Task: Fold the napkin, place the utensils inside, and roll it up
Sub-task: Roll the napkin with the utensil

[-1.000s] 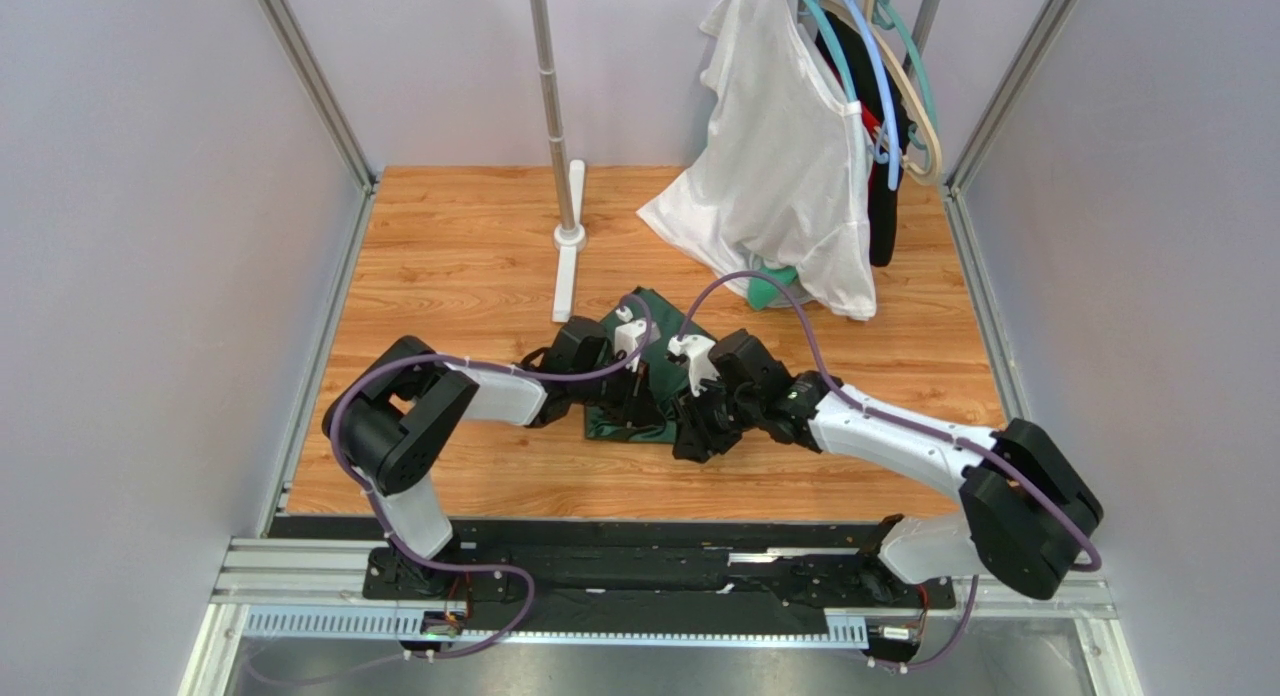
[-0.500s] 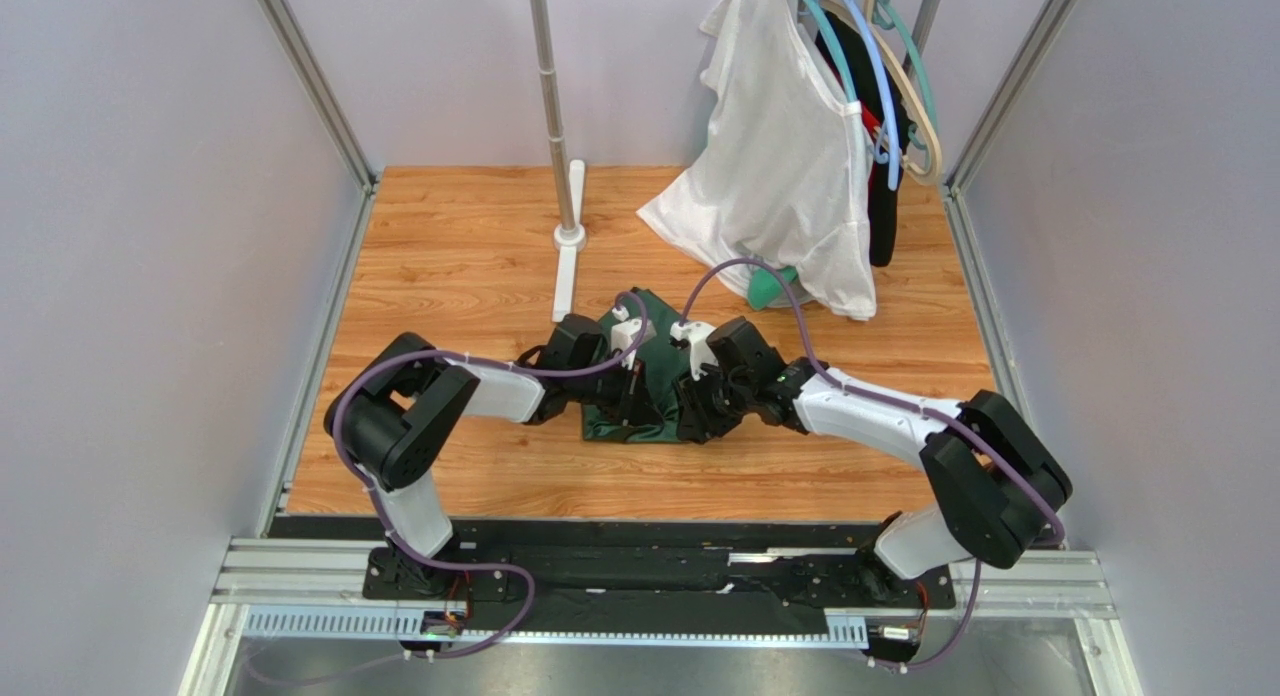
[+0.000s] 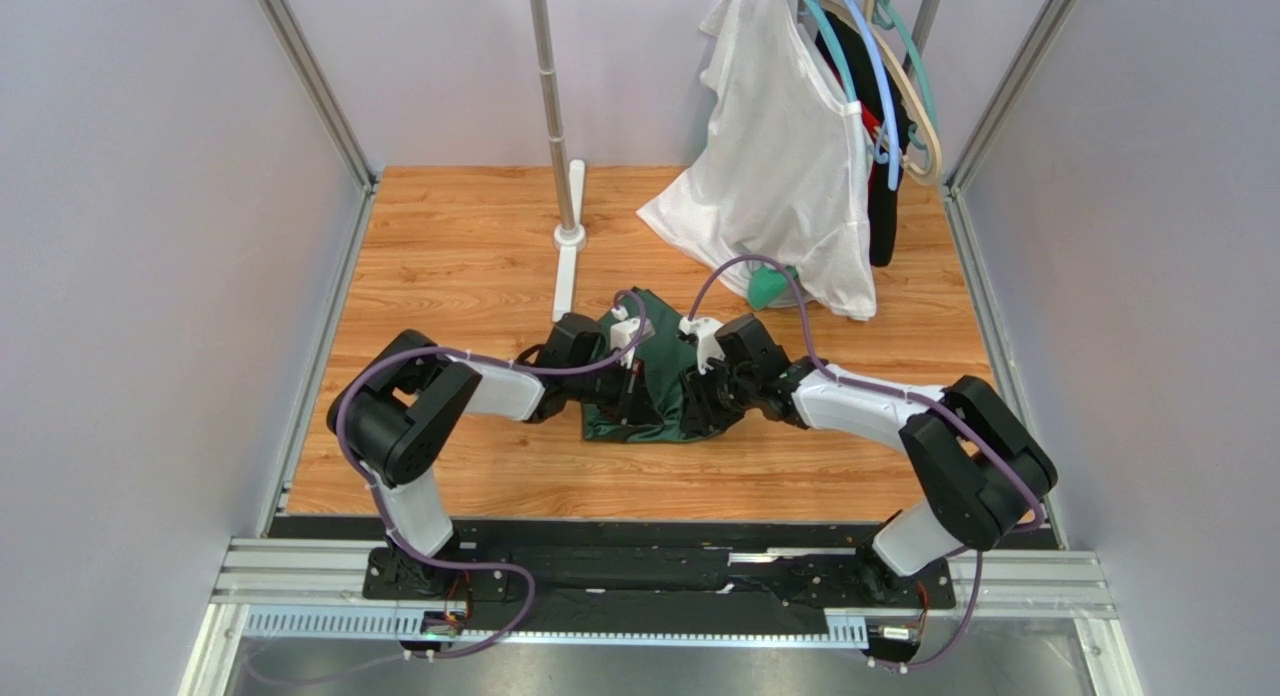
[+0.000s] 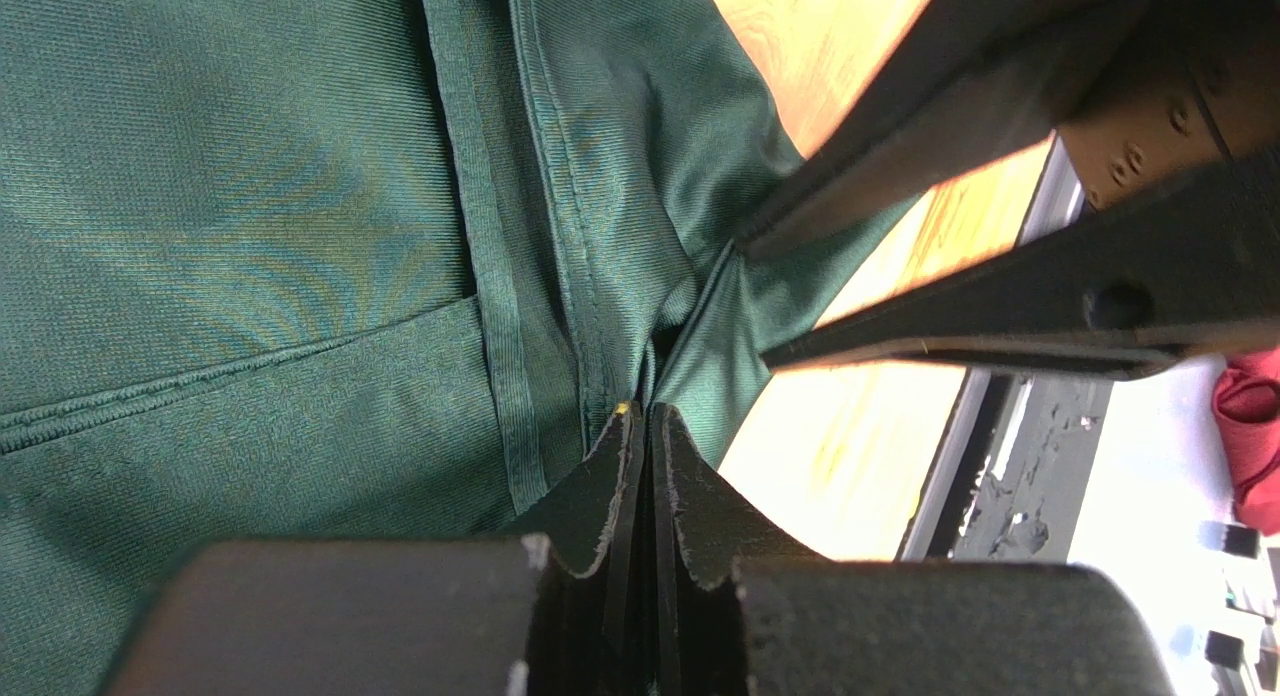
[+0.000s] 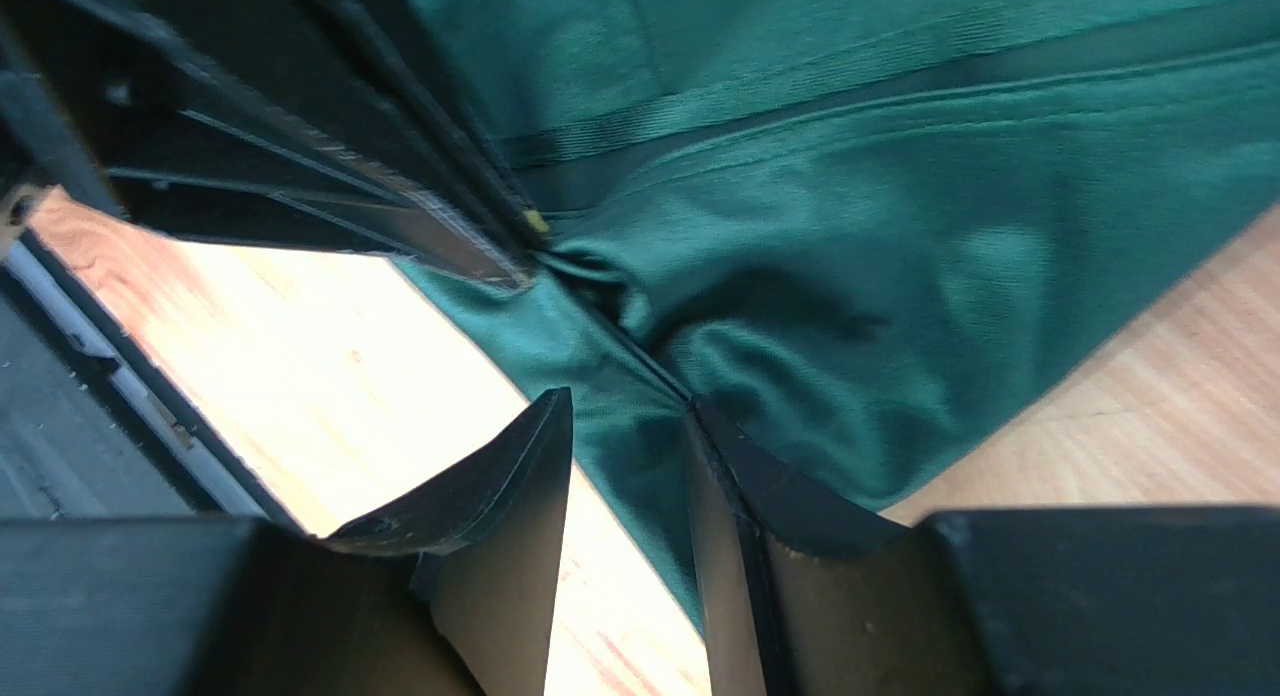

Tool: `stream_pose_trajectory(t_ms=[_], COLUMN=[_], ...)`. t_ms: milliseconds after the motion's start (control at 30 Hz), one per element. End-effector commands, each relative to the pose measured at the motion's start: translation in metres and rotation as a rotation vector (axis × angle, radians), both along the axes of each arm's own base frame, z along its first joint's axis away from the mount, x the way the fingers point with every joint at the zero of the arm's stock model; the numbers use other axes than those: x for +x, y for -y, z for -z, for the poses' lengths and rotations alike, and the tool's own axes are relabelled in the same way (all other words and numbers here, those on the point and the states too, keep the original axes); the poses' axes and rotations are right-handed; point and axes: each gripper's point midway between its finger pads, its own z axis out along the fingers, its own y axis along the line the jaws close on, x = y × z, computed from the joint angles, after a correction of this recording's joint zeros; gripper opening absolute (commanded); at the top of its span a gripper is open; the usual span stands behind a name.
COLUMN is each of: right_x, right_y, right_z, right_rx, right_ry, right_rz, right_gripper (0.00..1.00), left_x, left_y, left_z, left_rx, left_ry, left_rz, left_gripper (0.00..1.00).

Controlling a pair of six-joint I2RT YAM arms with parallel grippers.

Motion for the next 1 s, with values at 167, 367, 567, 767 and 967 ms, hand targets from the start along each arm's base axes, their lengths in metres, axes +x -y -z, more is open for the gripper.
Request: stream_pose_trajectory(t_ms=[167, 367, 567, 767, 967], right_x=[0.003, -0.002, -0.022, -0.024, -0.029], right_y=[0.002, -0.009, -0.023, -0.035, -0.048], right_z=[-0.016, -0.070, -0.051, -0.038, -0.034], right_rx=[0.007, 0.012, -0.065, -0.184, -0.255], right_ry=[0.085, 0.386, 0.538, 0.661, 0.767], right_rz=[-0.054, -0.175, -0.298, -0.356, -0.406], right_gripper=[0.43, 0.47, 0.48, 0.48, 0.48], left_x=[-0.025, -0.031, -0.030, -0.031, -0.037], left_y=[-0.031, -0.034, -0.042, -0.046, -0.044], left_z=[0.049, 0.049, 0.053, 0.060, 0.064], left_rx=[0.153, 0.150, 0.169, 0.152, 0.130], left_ry=[-0.167, -0.230, -0.312, -0.397, -0.458], left_rz=[-0.036, -0.045, -0.070, -0.084, -0.064], left_gripper=[0.07, 0.07, 0.07, 0.07, 0.07])
